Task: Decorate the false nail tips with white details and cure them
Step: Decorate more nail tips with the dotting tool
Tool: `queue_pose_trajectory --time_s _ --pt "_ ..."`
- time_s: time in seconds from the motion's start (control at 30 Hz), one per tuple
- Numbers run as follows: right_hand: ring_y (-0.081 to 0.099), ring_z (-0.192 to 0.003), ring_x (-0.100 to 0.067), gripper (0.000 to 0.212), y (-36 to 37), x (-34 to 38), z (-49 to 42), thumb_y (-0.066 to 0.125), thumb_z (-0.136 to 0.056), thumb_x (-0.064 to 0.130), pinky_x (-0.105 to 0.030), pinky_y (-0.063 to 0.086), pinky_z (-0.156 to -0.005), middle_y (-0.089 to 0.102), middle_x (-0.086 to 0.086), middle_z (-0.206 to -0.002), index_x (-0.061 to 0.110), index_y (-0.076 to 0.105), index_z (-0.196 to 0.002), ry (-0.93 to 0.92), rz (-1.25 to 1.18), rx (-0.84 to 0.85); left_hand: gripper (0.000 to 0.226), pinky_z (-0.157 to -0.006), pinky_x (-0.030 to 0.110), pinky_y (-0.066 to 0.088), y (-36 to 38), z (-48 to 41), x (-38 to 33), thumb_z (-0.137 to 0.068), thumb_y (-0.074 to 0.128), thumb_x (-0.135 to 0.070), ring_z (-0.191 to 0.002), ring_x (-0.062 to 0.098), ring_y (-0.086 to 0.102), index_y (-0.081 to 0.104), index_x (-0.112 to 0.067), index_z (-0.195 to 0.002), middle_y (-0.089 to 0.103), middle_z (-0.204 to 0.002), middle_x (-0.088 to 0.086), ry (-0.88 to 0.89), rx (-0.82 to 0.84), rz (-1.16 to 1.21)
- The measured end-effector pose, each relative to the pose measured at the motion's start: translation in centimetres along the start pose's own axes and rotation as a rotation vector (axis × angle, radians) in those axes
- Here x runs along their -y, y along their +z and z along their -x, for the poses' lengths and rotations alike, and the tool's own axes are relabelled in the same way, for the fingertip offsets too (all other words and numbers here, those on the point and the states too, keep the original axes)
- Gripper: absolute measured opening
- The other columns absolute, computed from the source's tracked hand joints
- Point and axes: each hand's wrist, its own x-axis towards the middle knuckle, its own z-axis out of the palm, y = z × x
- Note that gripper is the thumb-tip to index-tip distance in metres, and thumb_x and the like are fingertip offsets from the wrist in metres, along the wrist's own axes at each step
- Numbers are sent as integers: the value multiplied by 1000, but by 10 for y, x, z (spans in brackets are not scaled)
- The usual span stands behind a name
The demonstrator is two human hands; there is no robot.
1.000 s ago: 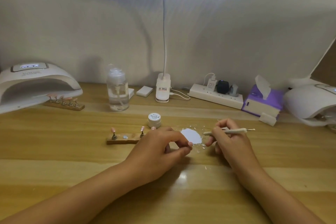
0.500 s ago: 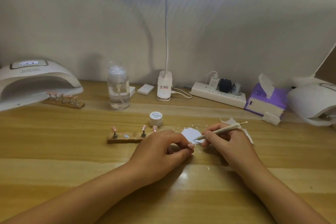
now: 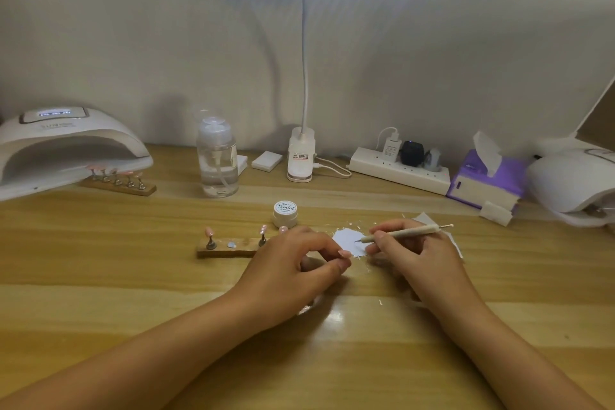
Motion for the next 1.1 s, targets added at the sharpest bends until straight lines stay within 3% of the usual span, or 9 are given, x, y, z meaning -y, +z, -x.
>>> queue_pose_trajectory --time_s 0.13,0.27,0.33,0.47,0.63,0.8,0.93,1.1 --pt "63 -53 -9 14 -2 3 2 63 -96 13 -15 42 -45 77 4 -81 22 73 -94 -42 -94 -62 17 -68 13 44 -2 1 0 -90 67 -24 -58 -1 60 73 -40 -91 62 -97 -15 15 14 17" --pt "68 -56 -13 9 -1 12 6 68 -92 16 -18 46 -44 76 3 -84 23 72 -96 -73 -162 -117 13 -73 17 45 -2 -2 4 -88 71 -30 -71 2 60 71 -43 -84 65 -91 -13 21 -3 -11" --pt "63 -49 -11 4 3 16 8 70 -90 19 -17 44 -40 74 0 -73 16 68 -93 10 -287 -102 15 -74 16 43 -2 -2 4 -86 73 -35 -67 -2 58 67 -46 -78 64 -86 -16 30 -8 -20" --pt "43 -39 -7 27 14 15 16 70 -89 21 -18 35 -37 54 -1 -48 9 48 -81 148 -456 -89 20 -65 11 39 -2 -2 3 -84 75 -33 -64 -4 58 65 -48 -75 66 -89 -16 50 -12 -59" --pt "48 -41 -10 25 17 15 19 67 -92 26 -18 37 -38 61 -4 -53 8 51 -85 148 -421 -68 5 -62 9 34 0 -1 3 -85 73 -34 -63 -7 56 70 -37 -82 67 -87 -18 54 3 -91" --pt "63 -54 -11 23 19 23 21 72 -87 30 -22 47 -44 73 -8 -70 9 62 -92 149 -388 -18 9 -78 24 47 0 -1 4 -86 69 -39 -82 0 61 74 -35 -92 65 -93 -17 60 23 -163" --pt "51 -44 -11 28 18 24 21 73 -86 31 -21 37 -37 68 -7 -62 6 60 -87 159 -364 -19 8 -70 23 45 0 -1 3 -86 68 -42 -64 -4 53 72 -37 -92 63 -98 -16 66 28 -176" --pt "46 -41 -11 24 21 24 22 70 -90 21 -24 34 -35 63 -5 -56 9 50 -83 155 -360 -25 3 -73 31 49 1 1 3 -86 69 -38 -60 0 50 70 -37 -89 64 -96 -13 106 24 -194"
